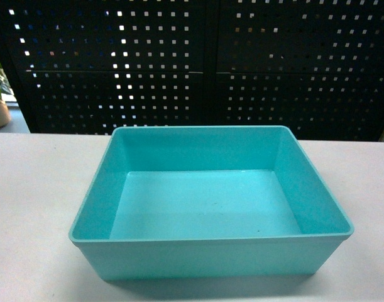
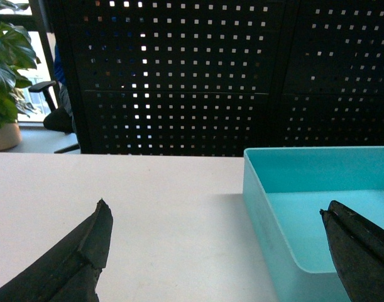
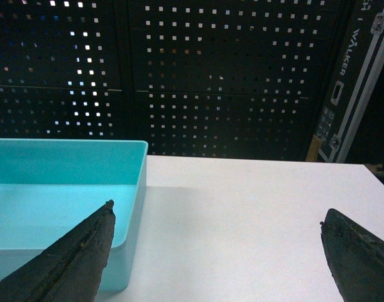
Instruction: Stack blue boxes stably on right
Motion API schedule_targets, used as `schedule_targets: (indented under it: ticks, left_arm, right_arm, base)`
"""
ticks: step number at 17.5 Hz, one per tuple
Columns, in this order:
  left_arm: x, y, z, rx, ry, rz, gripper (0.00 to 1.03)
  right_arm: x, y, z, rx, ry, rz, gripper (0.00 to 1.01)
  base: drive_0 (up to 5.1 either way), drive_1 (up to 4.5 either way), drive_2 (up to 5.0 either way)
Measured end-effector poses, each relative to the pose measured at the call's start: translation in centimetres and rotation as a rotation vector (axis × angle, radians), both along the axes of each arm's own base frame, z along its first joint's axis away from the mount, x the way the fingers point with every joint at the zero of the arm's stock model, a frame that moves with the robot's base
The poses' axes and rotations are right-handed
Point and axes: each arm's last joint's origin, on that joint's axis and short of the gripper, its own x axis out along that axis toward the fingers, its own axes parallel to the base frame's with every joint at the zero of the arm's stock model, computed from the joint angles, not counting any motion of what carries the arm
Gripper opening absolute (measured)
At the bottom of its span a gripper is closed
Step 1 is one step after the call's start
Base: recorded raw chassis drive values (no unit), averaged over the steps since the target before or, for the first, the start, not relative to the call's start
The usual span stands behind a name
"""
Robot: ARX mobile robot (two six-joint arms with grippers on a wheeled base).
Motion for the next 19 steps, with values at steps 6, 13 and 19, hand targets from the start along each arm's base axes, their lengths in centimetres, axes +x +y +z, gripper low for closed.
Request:
schedule_targets:
  ticks: [6, 13, 19]
  left_arm:
    - [0.0, 0.0, 0.0, 0.0, 0.0, 0.0, 0.98]
    - [0.0, 0.0, 0.0, 0.0, 0.0, 0.0, 0.98]
    - [0.0, 0.0, 0.0, 0.0, 0.0, 0.0, 0.98]
  right_arm:
    - [0.0, 0.0, 0.0, 0.0, 0.0, 0.0, 0.98]
    - [0.0, 0.0, 0.0, 0.0, 0.0, 0.0, 0.98]
    - [0.0, 0.0, 0.0, 0.0, 0.0, 0.0, 0.98]
  base:
    - [0.0, 0.0, 0.0]
    - [0.0, 0.0, 0.0]
    - [0.0, 0.0, 0.0]
